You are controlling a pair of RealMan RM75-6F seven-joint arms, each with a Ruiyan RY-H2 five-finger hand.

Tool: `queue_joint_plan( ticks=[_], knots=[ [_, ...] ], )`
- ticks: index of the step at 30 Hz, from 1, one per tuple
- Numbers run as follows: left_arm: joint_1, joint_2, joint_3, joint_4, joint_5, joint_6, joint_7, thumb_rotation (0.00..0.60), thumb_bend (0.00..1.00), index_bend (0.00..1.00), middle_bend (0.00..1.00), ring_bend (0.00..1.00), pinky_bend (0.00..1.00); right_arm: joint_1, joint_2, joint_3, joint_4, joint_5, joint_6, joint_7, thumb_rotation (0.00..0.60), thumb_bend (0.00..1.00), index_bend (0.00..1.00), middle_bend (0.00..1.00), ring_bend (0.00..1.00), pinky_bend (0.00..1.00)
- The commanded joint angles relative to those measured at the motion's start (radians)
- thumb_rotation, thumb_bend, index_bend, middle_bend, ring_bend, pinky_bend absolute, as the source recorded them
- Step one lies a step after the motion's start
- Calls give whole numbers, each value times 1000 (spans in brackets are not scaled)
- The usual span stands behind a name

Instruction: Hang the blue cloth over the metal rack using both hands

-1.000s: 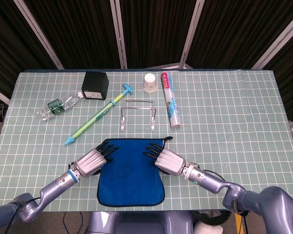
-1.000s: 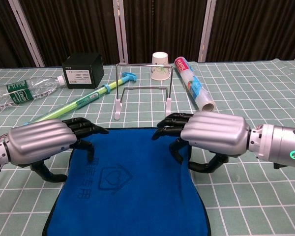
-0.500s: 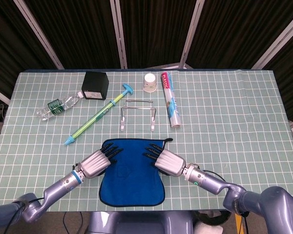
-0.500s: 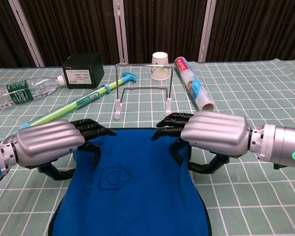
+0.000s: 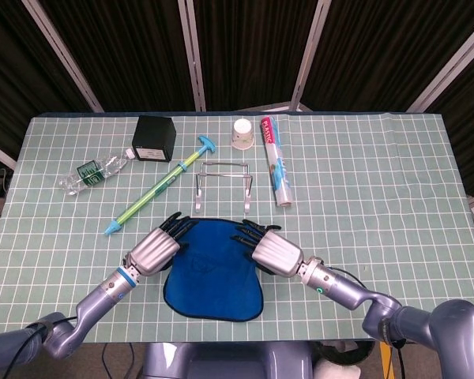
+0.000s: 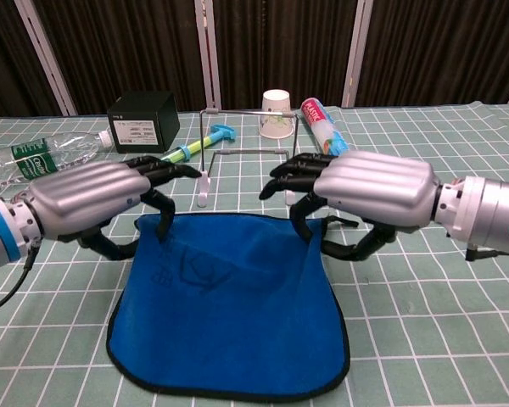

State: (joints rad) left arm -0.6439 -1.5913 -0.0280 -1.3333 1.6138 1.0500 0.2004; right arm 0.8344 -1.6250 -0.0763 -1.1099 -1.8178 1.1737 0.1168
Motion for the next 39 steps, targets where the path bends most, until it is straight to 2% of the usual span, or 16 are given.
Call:
queue_joint_plan(
  ticks=[1, 7, 10, 15, 18, 25, 28, 33, 39],
  knots=[
    [-12, 29, -66, -66, -54, 18, -2, 600, 586, 778, 0, 0, 0, 17, 38, 45, -50, 24, 11, -9, 600, 448, 630, 111, 0, 0],
    [-38, 92, -182, -175, -143, 40, 57, 600, 585, 778, 0, 0, 0, 58, 100, 167, -125, 92, 14, -36, 600, 448, 632, 114, 0, 0],
    [-54, 124, -237, -227, -201, 39, 90, 600, 587, 779, 0, 0, 0, 89, 129, 229, -154, 146, -26, -44, 600, 447, 632, 114, 0, 0],
    [-80, 166, -323, -272, -300, 41, 111, 600, 584, 780, 0, 0, 0, 142, 156, 329, -165, 235, -83, -49, 600, 447, 632, 122, 0, 0],
    [-96, 176, -367, -276, -368, 40, 118, 600, 585, 780, 0, 0, 0, 171, 158, 369, -146, 283, -118, -51, 600, 447, 633, 125, 0, 0],
    [-141, 177, -405, -237, -467, 15, 143, 600, 585, 780, 0, 0, 0, 211, 128, 403, -67, 362, -187, -42, 600, 449, 634, 126, 0, 0],
    [-169, 138, -421, -164, -503, 31, 151, 600, 586, 780, 0, 0, 0, 220, 93, 403, 8, 389, -207, -11, 600, 448, 634, 126, 0, 0],
    [-198, 112, -435, -98, -498, 53, 118, 600, 585, 781, 0, 0, 0, 239, 72, 406, 85, 383, -202, 62, 600, 447, 634, 125, 0, 0],
    [-235, 123, -456, -83, -499, 61, 125, 600, 586, 781, 0, 0, 0, 277, 80, 433, 129, 391, -209, 102, 600, 447, 634, 125, 0, 0]
  ],
)
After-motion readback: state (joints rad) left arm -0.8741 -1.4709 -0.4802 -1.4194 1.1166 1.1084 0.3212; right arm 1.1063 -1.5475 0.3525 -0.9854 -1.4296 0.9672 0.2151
